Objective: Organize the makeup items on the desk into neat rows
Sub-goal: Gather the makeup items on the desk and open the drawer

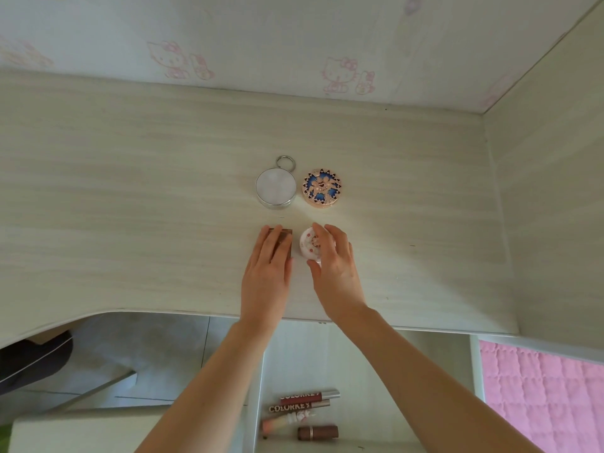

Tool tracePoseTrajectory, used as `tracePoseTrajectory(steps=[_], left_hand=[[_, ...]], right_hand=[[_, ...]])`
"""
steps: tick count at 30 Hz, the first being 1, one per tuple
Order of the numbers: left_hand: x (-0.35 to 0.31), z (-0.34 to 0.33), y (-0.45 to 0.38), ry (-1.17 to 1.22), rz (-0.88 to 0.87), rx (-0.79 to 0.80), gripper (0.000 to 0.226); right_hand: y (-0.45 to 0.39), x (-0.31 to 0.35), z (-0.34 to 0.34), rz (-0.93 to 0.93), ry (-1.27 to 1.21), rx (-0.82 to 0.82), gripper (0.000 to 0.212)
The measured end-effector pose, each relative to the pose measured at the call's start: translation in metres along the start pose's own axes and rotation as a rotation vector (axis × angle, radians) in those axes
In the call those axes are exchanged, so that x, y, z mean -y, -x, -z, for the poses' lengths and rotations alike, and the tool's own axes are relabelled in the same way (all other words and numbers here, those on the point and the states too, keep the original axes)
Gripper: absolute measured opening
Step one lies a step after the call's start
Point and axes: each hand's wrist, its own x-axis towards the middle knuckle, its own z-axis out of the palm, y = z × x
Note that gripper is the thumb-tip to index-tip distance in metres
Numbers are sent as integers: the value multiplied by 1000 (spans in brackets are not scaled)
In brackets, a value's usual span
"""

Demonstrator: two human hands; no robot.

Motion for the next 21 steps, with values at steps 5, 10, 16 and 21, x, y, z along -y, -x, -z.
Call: tracePoseTrajectory(steps=[5,10,16,21], left_hand=[[5,-1,-17,29,-10,25,38],[5,0,-31,64,-1,14,36],[4,-2,-39,79,10,2,37],[8,-4,-47,45,-16,11,38]], right_hand=[[-19,3,-1,-30,-9,-12,63],[-28,5,-2,-56,2,-31,65],[-35,8,0,-73,30,-36,62],[-33,6,4,-68,15,14,70]])
